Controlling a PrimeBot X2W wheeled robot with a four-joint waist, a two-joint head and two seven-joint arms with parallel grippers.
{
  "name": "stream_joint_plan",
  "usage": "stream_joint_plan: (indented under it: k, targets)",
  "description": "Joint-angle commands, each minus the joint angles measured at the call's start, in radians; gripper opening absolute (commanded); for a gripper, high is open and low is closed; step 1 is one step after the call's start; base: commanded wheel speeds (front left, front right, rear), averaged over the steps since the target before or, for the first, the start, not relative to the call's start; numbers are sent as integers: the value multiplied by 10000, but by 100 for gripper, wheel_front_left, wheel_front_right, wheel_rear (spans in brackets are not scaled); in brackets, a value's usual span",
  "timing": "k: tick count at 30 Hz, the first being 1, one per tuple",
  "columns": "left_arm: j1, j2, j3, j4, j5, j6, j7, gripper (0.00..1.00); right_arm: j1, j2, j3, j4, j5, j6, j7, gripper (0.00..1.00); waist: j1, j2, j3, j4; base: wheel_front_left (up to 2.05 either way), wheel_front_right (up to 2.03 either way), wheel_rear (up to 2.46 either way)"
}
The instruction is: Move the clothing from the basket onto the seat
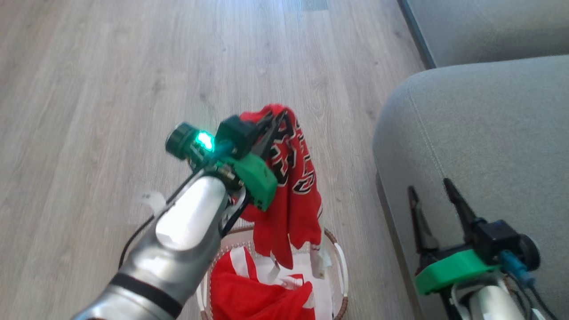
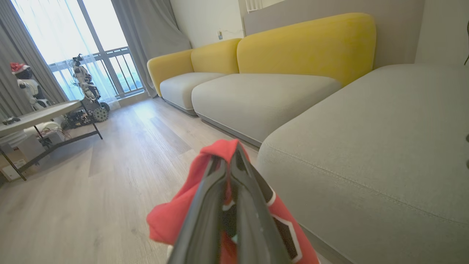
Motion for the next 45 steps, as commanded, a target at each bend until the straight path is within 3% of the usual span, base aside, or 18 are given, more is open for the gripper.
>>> stream_joint_plan:
  k: [1, 16, 27, 32, 38, 39, 40, 41, 42, 45]
  targets:
    - [-827, 162, 171, -368, -139, 62, 88, 0, -313, -98, 403, -269, 41, -2, -65, 100, 1, -1, -125, 4, 0, 0, 0]
    - [-2339, 161, -988, -592, -1374, 203, 725, 0, -1737, -98, 2285, 36, 515, -2, -65, 100, 1, -1, -428, 6, 0, 0, 0]
    - [-2709, 160, -2352, -1190, -2399, 567, 906, 0, -3036, -98, 3433, 2306, 602, -2, -65, 100, 1, -1, -614, 535, 0, 0, 0]
    - [-2716, 160, -2862, -1439, -2849, 734, 927, 0, -3465, -98, 4425, 3238, 840, -2, -65, 100, 1, -1, -670, 735, 0, 0, 0]
    - [-2774, 160, -3328, -1522, -3234, 921, 850, 0, -3914, -98, 4658, 3962, 950, -2, -65, 100, 1, -1, -707, 957, 0, 0, 0]
    - [-2787, 160, -3386, -1534, -3294, 954, 832, 0, -3984, -98, 4643, 4059, 950, -2, -65, 79, 1, -1, -710, 987, 0, 0, 0]
    - [-2798, 160, -3434, -1542, -3354, 991, 807, 0, -4047, -98, 4635, 4166, 944, -2, -65, 44, 1, -1, -714, 1015, 0, 0, 0]
    - [-2810, 160, -3474, -1539, -3410, 1027, 781, 0, -4107, -98, 4626, 4254, 953, -2, -65, 26, 1, -1, -714, 1038, 0, 0, 0]
    - [-2822, 160, -3509, -1523, -3460, 1061, 759, 0, -4162, -98, 4603, 4325, 962, -2, -65, 2, 1, -1, -712, 1057, 0, 0, 0]
    - [-2833, 160, -3558, -1383, -3581, 1160, 693, 0, -4274, -98, 4358, 4410, 956, -2, -65, 0, 1, -1, -682, 1074, 0, 0, 0]
